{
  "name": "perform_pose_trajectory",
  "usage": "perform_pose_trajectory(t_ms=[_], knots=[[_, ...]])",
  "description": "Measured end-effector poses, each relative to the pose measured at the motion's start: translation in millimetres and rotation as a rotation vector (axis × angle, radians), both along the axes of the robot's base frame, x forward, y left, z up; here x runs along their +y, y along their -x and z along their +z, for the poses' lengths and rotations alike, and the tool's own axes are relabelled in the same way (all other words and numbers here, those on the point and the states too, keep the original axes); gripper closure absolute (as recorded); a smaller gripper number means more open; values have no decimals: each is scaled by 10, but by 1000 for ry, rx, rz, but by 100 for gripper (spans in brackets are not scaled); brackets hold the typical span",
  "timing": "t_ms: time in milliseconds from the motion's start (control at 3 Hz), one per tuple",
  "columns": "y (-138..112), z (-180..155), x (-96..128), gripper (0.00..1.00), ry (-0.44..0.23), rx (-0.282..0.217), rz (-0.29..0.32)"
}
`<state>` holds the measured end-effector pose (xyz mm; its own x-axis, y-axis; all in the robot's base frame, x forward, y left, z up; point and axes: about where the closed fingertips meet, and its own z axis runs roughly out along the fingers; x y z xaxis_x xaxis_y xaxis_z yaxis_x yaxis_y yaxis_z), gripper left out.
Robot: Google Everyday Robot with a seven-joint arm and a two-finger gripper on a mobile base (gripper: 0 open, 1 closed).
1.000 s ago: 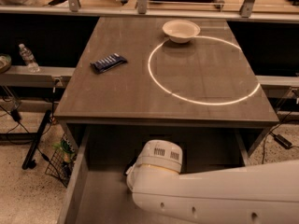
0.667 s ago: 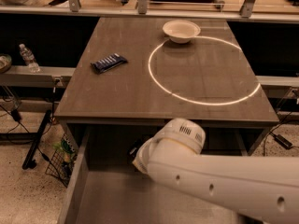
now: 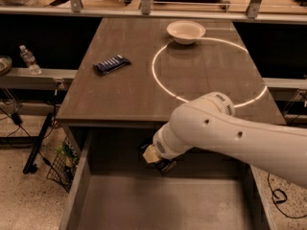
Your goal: Pick rxbar chocolate from top drawer and place on counter
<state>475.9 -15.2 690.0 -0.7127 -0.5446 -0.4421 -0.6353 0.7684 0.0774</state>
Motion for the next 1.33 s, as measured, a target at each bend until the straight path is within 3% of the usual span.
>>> perform_pose_trajectory(t_ms=[667,1000,1333], knots=[[79,-2,-9,100,-2,5,1],[215,-64,-50,100,12,45,92],[630,-209,-219,100,16,188,216]])
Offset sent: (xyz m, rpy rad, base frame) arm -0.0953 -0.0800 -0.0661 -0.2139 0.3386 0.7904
